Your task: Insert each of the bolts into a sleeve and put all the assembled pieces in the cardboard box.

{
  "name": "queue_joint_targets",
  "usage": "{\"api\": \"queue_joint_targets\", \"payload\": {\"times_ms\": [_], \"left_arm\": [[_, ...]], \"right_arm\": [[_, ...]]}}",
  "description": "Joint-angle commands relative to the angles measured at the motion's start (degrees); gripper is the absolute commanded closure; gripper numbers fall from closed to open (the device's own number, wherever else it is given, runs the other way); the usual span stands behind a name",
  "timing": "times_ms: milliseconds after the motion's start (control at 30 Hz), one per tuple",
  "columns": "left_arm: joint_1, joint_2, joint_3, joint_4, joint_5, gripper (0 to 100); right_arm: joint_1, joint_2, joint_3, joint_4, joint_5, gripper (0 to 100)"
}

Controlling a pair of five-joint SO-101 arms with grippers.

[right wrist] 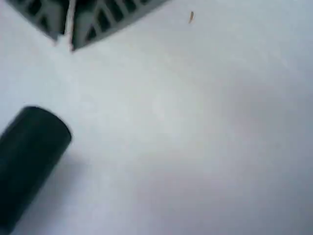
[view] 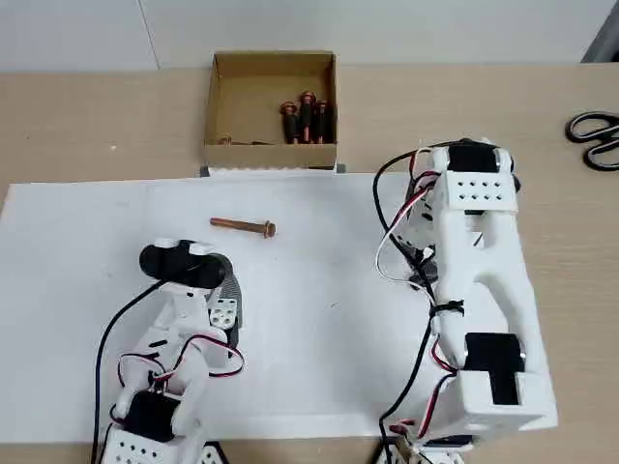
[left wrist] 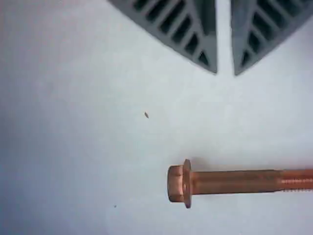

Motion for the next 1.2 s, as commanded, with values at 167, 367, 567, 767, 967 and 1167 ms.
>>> {"api": "queue_joint_targets", "payload": {"times_ms": [167,367,567,767,967,1167], "left_arm": [[-0.44,-0.44,-0.31,0.18,-0.09,99],[-0.44,-0.44,-0.31,0.18,-0.09,99],[-0.44,-0.44,-0.31,0.18,-0.09,99],[-0.44,-0.44,-0.31,0.18,-0.09,99],[-0.44,-0.44,-0.31,0.18,-0.09,99],[-0.44,-0.44,-0.31,0.18,-0.09,99]], "right_arm": [[-0.22,-2.51,-0.44,0.92,-0.35,99.5],[-0.22,-1.98,-0.35,0.66,-0.26,99.5],[0.04,-2.07,-0.26,0.66,2.46,99.5],[0.40,-2.07,-0.18,0.66,2.37,99.4],[4.09,-1.98,-0.18,0.66,2.90,99.3],[4.44,-2.15,-0.18,0.66,4.48,83.3]]}}
